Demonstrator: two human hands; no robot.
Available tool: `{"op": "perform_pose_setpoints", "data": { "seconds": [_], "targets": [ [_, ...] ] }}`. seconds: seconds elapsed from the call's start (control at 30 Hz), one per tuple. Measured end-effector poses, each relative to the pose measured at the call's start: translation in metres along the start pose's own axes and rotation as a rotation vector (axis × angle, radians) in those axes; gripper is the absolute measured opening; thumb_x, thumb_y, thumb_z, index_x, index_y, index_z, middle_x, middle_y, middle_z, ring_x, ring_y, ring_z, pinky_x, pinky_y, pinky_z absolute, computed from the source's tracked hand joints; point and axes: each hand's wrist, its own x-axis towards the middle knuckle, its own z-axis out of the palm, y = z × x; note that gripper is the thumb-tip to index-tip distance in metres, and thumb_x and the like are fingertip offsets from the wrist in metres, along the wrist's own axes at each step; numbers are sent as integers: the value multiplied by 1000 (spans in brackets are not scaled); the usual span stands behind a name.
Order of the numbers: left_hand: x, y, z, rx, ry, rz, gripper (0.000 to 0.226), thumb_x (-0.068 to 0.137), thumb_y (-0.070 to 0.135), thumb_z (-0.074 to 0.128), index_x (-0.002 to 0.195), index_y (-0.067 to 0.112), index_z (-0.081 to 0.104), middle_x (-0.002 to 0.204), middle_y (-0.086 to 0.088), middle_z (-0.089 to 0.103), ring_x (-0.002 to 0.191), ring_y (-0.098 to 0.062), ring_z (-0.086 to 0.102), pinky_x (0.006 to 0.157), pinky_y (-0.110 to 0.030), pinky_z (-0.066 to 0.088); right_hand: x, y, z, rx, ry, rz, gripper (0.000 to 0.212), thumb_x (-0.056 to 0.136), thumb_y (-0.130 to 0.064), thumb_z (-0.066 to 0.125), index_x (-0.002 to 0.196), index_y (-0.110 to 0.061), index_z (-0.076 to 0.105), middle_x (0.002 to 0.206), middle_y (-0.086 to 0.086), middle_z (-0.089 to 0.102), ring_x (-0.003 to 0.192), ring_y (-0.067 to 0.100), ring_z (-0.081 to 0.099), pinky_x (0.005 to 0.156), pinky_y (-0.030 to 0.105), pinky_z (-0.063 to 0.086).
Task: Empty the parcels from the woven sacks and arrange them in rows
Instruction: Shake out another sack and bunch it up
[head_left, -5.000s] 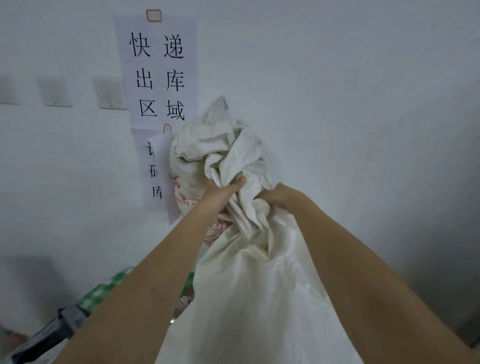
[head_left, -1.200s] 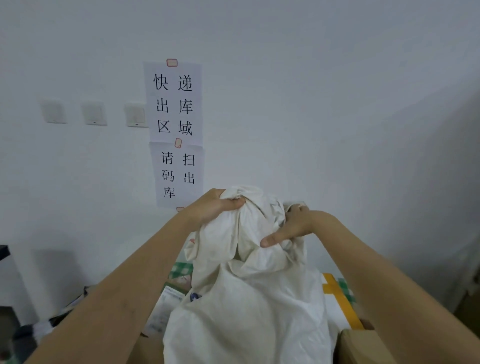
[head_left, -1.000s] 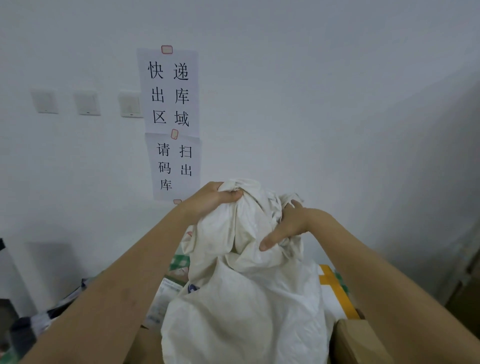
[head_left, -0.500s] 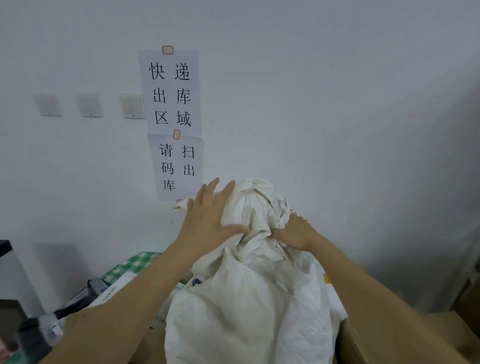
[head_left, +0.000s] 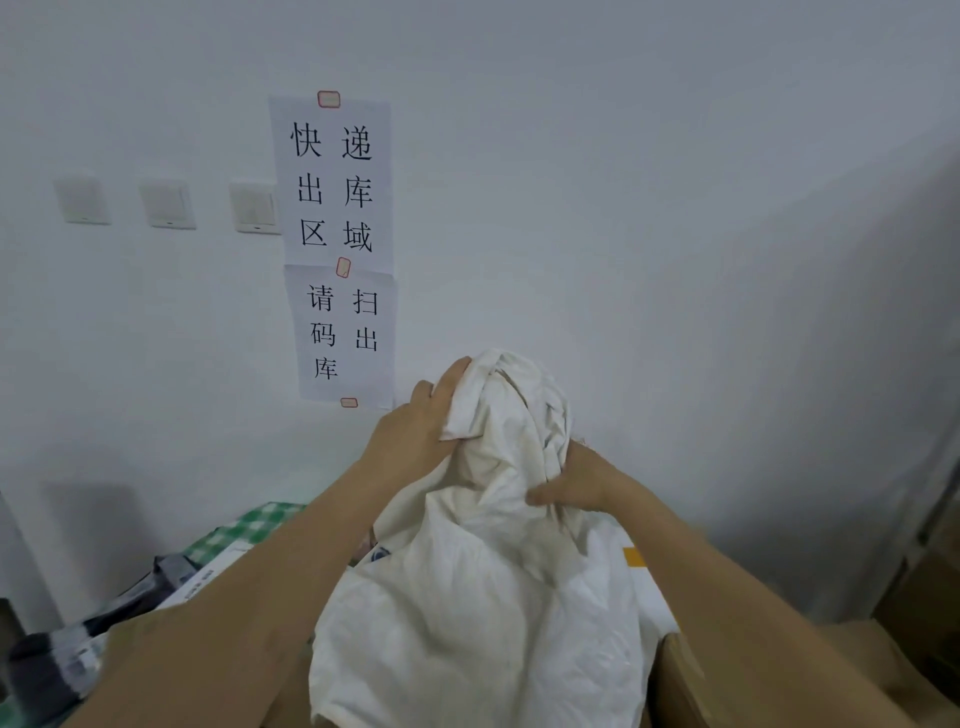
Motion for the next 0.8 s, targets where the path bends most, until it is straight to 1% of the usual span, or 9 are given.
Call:
{"op": "perform_pose_setpoints", "data": {
  "seconds": [0.1,0.2,0.3,0.43,0.5,0.6,0.67,0.73,0.8],
  "targets": [
    [9,-2,-6,38,21,-3,79,93,36,54,152,29,4,109,-12,45,61,-29,50,53,-32,39,3,-14,1,-2,87,-5,57,78,-21,75,129,-17,50,117,-3,56,113,23,55,95,35,47],
    [28,-1,-26,117,70,-64,78,95,29,50,152,27,-3,112,-13,45,62,-31,53,56,-36,43,12,-39,-15,-157,288,-13,45,86,-20,61,129,-14,48,127,8,55,119,30,52,93,34,43],
    [59,6,-61,226,187,-121,80,96,25,48,152,26,-10,111,-14,44,56,-25,46,53,-33,37,17,-78,-51,-108,536,-113,34,92,-16,51,125,-11,48,119,12,59,108,32,57,76,30,39],
    [92,20,-109,238,409,-117,85,95,14,51,150,28,-11,111,-15,43,52,-24,44,47,-32,32,21,-123,-89,92,759,-257,23,92,-11,44,115,-11,48,109,13,59,87,30,57,70,33,42],
    [99,20,-120,239,430,-115,85,95,14,52,150,27,-12,114,-16,43,51,-24,42,48,-34,35,23,-132,-96,115,789,-286,24,91,-10,41,114,-12,47,111,14,56,85,30,57,69,33,42],
    [101,13,-125,273,356,-156,82,98,29,50,150,24,-14,113,-16,44,48,-19,33,49,-34,32,22,-139,-104,93,786,-289,28,92,-7,39,118,-12,47,117,14,53,89,31,56,70,33,41],
    [103,11,-133,252,374,-180,82,98,34,49,150,23,-14,112,-16,44,49,-20,34,48,-32,31,16,-145,-107,143,847,-379,29,92,-5,38,118,-12,46,118,9,49,87,26,52,71,31,38],
    [103,11,-139,204,464,-166,80,97,28,49,151,23,-9,112,-17,45,52,-23,40,47,-31,29,10,-149,-105,220,929,-484,33,89,0,39,119,-13,46,115,3,41,89,22,49,74,29,40],
    [98,7,-136,167,481,-154,78,97,24,48,152,22,-7,111,-18,45,56,-26,44,47,-31,28,11,-146,-98,236,925,-513,36,85,3,41,117,-14,45,114,1,39,94,24,50,77,30,45]
  ]
}}
